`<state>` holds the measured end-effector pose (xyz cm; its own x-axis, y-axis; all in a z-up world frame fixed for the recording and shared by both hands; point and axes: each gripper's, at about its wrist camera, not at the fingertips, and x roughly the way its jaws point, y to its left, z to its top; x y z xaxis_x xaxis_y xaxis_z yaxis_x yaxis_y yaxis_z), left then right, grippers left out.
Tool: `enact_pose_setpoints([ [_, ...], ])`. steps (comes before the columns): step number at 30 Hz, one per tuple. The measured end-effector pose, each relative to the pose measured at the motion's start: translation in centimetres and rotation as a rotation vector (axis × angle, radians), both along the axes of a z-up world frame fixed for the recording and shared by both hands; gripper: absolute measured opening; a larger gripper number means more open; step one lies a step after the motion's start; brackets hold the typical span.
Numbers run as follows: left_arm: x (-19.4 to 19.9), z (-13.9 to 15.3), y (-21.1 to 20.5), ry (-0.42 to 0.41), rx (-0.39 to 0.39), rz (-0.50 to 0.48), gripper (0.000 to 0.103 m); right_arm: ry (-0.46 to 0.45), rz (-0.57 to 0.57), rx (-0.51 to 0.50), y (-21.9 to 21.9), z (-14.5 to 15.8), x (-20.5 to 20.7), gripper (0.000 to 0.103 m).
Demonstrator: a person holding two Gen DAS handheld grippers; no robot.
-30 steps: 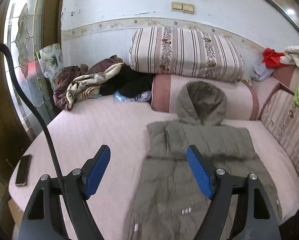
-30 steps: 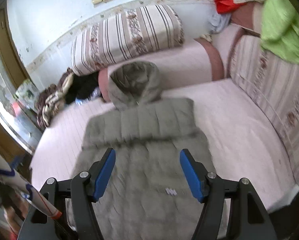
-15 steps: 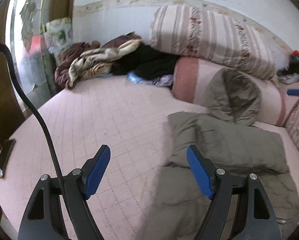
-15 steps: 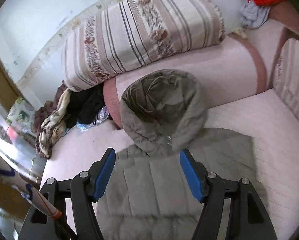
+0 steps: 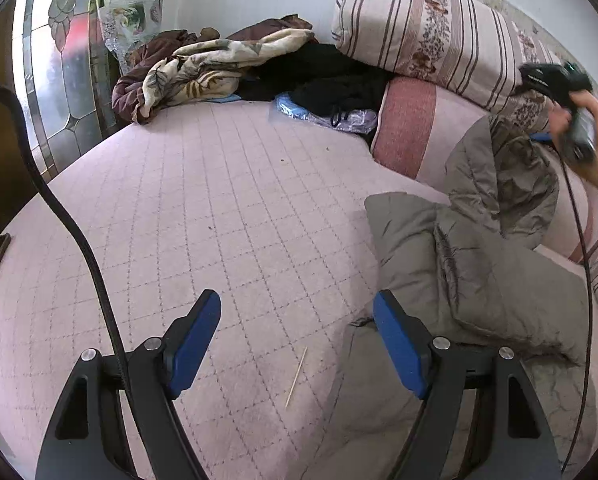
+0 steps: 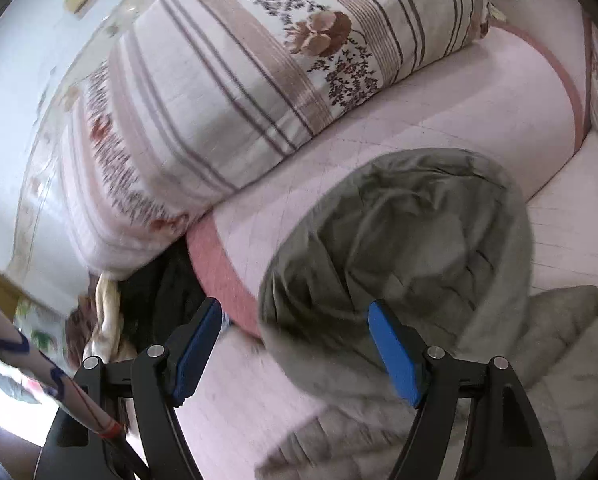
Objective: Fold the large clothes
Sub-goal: 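Move the right tool toward the jacket hood, then grasp the hood with the right tool and fold it onto the body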
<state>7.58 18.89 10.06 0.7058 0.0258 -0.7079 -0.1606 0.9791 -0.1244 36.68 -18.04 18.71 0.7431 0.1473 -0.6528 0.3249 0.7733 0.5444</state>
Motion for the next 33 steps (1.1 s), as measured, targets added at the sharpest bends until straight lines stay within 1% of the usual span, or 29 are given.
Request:
enact_pose_setpoints([
  [2,0.2,-0.2,-0.4,0.004,0.012,-0.017,0.078,0.014,-0.03,0.013,-0.2,-0.7,2.2,0.08],
  [7,0.0,-0.2,-1.7,-0.024,0.065,-0.059,0.078,0.046,-0.073,0.064,-0.6,-2.8,6.0,0.08],
  [8,0.1,-0.2,-1.9,-0.027,0.072,-0.066,0.078,0.062,-0.082,0.073,-0.7,-3.3,6.6,0.077],
  [9,0.2,-0.4,-2.2,-0.02,0.079,-0.076,0.078,0.077,-0.094,0.074,-1.0,-3.7,6.9,0.07],
  [11,0.6,-0.7,-2.4,-0.008,0.082,-0.086,0.078,0.113,-0.081,0.075,-1.3,-4.6,7.6,0.013],
  [13,0.7,-0.7,-2.4,-0.003,0.076,-0.086,0.078,0.134,-0.055,0.059,-1.6,-5.3,7.3,0.009],
  [16,0.5,-0.1,-2.1,-0.022,0.071,-0.075,0.078,0.115,-0.024,0.012,-1.8,-4.6,5.2,0.007],
  [18,0.3,0.4,-1.9,-0.032,0.071,-0.066,0.078,0.096,0.005,0.002,-1.8,-3.8,2.7,0.006],
  [22,-0.1,1.0,-1.2,-0.041,0.044,-0.055,0.078,0.056,0.076,-0.043,-1.3,-0.9,-3.6,0.006],
  [24,-0.2,1.3,-0.9,-0.042,0.043,-0.046,0.078,0.037,0.117,-0.065,-0.8,0.8,-7.8,0.006],
  [26,-0.4,1.5,-0.5,-0.039,0.03,-0.038,0.078,0.018,0.165,-0.124,0.1,2.2,-13.0,0.005],
  [28,-0.6,1.8,0.4,-0.041,-0.009,-0.029,0.078,0.005,0.209,-0.141,0.8,2.5,-17.9,0.006],
  [30,-0.8,2.0,1.2,-0.043,-0.037,-0.011,0.078,0.011,0.246,-0.15,1.5,2.2,-22.5,0.005],
  [32,-1.1,2.2,2.2,-0.042,-0.059,0.011,0.078,0.033,0.274,-0.134,2.3,0.5,-27.2,0.006],
  [33,-1.2,2.2,2.6,-0.039,-0.069,0.02,0.078,0.047,0.279,-0.123,2.5,-0.4,-28.7,0.006],
])
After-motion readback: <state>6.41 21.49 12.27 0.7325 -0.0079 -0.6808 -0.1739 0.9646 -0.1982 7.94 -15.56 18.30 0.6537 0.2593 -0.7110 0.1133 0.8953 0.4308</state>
